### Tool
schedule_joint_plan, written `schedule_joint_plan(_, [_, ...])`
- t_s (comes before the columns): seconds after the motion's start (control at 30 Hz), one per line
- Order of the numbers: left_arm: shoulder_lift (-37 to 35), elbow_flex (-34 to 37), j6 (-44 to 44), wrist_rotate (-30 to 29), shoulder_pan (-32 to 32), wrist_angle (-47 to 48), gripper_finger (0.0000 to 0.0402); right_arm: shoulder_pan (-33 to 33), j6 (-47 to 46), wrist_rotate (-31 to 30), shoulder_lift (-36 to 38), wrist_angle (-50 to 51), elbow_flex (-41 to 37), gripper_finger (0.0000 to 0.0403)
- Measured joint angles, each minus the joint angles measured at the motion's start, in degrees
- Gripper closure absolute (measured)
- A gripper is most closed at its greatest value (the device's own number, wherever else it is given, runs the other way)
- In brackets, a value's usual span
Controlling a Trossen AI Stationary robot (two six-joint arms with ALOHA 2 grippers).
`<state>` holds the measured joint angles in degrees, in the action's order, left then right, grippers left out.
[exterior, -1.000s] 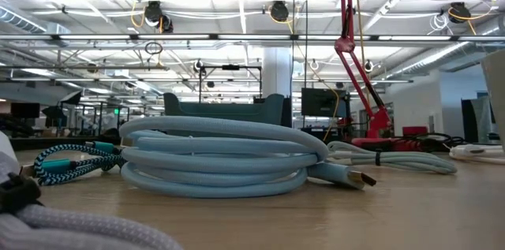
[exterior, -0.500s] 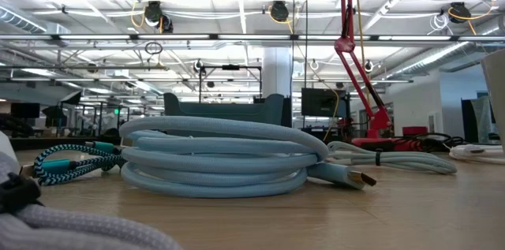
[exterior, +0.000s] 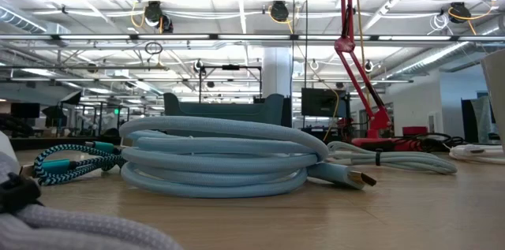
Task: Sort cables into bins
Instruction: Put the white patterned charger cable into the gray bin
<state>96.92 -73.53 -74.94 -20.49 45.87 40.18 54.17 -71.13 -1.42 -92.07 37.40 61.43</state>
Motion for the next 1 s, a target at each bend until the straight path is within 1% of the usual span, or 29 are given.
schedule_joint_plan(0.13, [0.0,0.0,-0.4,0.0,0.0,0.0,0.0391,-0.1,-0.1,0.1,0.0,-3.0,-2.0,0.0389])
schedule_joint_plan(0.3, [0.0,0.0,-0.5,-0.1,0.0,0.0,0.0399,-0.1,-0.9,0.2,0.0,-8.0,-4.6,0.0389])
schedule_joint_plan(0.4, [0.0,0.0,-0.8,-0.1,0.0,0.0,0.0393,-0.1,-1.1,0.3,0.0,-10.0,-5.9,0.0389])
schedule_joint_plan(0.6, [0.0,0.0,-0.7,-0.1,0.0,0.0,0.0399,-0.1,-1.6,3.4,0.0,-13.6,-7.8,0.0385])
schedule_joint_plan(0.7, [0.0,0.0,-0.6,-0.1,0.0,0.1,0.0393,-0.1,-2.0,4.4,0.0,-13.8,-7.8,0.036])
schedule_joint_plan(0.93, [0.0,0.0,-0.1,-0.3,0.0,0.2,0.0399,-0.8,-2.8,4.4,0.0,-16.2,-7.8,0.0279])
schedule_joint_plan(1.0, [0.0,0.0,-0.1,-0.4,0.0,0.2,0.0395,-1.3,-3.1,4.4,0.0,-16.6,-7.8,0.026])
